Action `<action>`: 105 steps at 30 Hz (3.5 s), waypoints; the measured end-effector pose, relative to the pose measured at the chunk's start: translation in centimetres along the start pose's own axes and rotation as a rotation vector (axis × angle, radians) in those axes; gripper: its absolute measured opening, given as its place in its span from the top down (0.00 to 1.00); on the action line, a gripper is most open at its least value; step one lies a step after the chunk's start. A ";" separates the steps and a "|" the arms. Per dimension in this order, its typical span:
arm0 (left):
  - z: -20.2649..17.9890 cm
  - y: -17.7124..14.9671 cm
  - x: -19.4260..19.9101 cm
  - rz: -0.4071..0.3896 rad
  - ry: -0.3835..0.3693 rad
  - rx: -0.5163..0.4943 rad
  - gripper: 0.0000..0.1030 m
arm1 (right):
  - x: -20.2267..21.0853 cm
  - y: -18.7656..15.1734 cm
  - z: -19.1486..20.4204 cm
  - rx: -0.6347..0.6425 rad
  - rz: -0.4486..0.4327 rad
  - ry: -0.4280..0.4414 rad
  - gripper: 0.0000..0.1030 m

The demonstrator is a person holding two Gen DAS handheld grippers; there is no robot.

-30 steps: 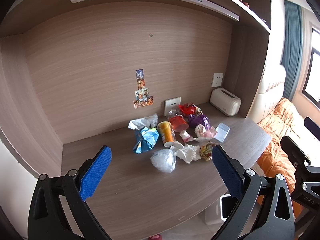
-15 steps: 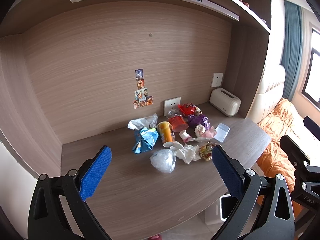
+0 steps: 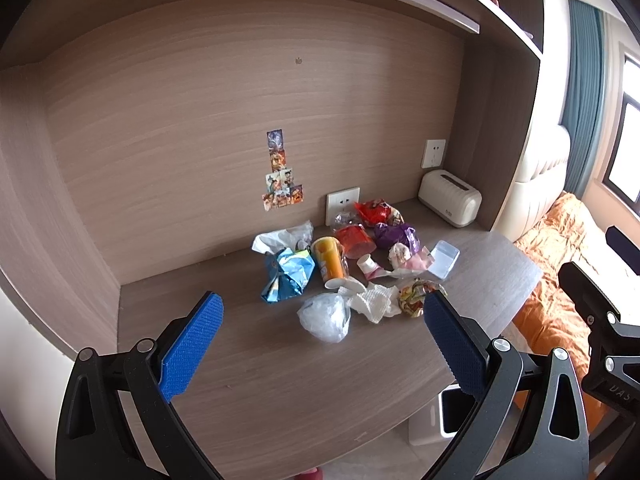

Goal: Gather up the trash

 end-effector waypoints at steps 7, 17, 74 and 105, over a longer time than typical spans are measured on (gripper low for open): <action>0.4 0.1 -0.7 0.011 0.002 0.008 0.04 | -0.8 -0.1 0.3 0.005 0.009 0.003 0.03; 1.2 -0.5 -3.2 0.017 -0.034 0.022 0.04 | -3.9 -1.3 0.9 0.014 0.047 -0.002 0.03; -1.8 -6.2 -20.0 0.099 -0.185 -0.221 0.68 | -19.5 -13.8 -0.3 -0.078 0.296 -0.001 0.55; -46.5 -36.9 -23.1 0.328 -0.697 -0.448 0.68 | -6.7 -45.6 -28.8 -0.264 0.460 -0.221 0.53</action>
Point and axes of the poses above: each gripper's, at about its wrist camera, not at the fingertips, and x roughly against the way its jaws point, z to its left, y to its top, the point moved 7 cm from there along -x, roughly the way its jaws point, and after that the axes turned 7 degrees about -z, right-handed, at the moved point
